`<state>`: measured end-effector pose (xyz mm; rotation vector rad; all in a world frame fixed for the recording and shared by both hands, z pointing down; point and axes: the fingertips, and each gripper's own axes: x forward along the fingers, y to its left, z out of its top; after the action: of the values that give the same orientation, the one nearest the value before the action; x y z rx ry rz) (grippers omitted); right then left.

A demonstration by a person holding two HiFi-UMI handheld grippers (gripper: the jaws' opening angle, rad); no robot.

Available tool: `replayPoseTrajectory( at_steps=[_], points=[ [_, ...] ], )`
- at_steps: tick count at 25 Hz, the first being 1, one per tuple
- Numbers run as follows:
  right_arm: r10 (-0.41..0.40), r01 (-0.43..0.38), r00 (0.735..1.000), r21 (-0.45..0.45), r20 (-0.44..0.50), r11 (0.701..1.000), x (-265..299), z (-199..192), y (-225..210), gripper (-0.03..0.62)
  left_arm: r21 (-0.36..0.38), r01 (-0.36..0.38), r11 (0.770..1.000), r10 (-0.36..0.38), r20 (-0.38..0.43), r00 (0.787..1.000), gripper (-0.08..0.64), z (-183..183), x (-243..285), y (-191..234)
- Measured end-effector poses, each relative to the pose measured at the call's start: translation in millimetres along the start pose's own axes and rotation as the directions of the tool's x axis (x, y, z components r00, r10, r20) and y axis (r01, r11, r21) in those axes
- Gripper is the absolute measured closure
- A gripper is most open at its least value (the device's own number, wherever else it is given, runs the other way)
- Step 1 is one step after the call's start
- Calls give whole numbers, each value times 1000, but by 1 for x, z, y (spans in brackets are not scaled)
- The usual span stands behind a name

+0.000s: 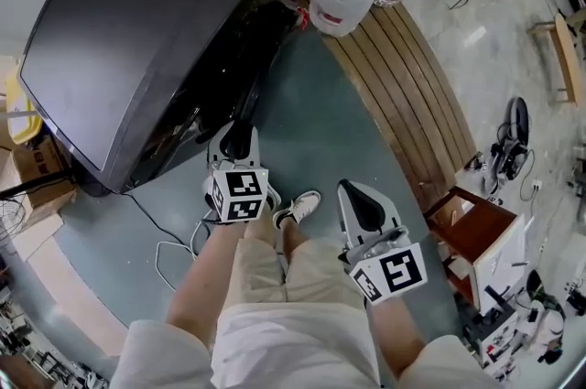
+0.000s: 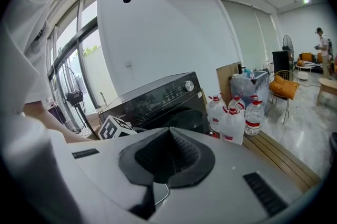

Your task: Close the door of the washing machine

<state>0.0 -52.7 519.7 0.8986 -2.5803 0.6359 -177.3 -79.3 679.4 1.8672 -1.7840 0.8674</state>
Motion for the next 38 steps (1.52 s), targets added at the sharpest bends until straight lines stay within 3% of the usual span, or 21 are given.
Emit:
replayPoseTrajectory(
  at_steps=[4,6,9,13,20,24,29,33,38],
  points=[
    [2,-2,1000,-1,-1,1000,1,1,3,594,-46,-62,997,61,-15,998,449,-5,-4,26],
    [2,-2,1000,0,-1,1000,0,1,3,594,-26,-80,996,80,-19,997,485,-8,-15,29],
    [-1,1,1000,1,-1,1000,-2,-2,1,594,27,-44,999,46,-49,998,524,-23,-25,17],
    [-1,1,1000,1,-6,1000,1,-3,0,594,-90,-4,996,-8,-139,990,549,-65,-2,24],
    [-25,25,1000,-8,-12,1000,-15,-9,-13,594,-21,-11,1000,7,-171,985,555,-79,8,40],
    [-41,41,999,-3,1,999,-21,-5,-15,594,-78,-42,996,24,-225,974,555,-101,2,50],
    [-48,48,999,-4,6,999,-25,-2,-13,594,-92,-40,995,18,-238,971,555,-108,2,52],
    [-59,59,998,-19,23,998,-32,10,-9,594,-156,-58,986,15,-264,964,555,-108,-3,47],
    [-69,72,996,-55,56,996,-48,43,-2,594,-199,-3,980,-44,-232,972,555,-84,-30,24]
  ],
)
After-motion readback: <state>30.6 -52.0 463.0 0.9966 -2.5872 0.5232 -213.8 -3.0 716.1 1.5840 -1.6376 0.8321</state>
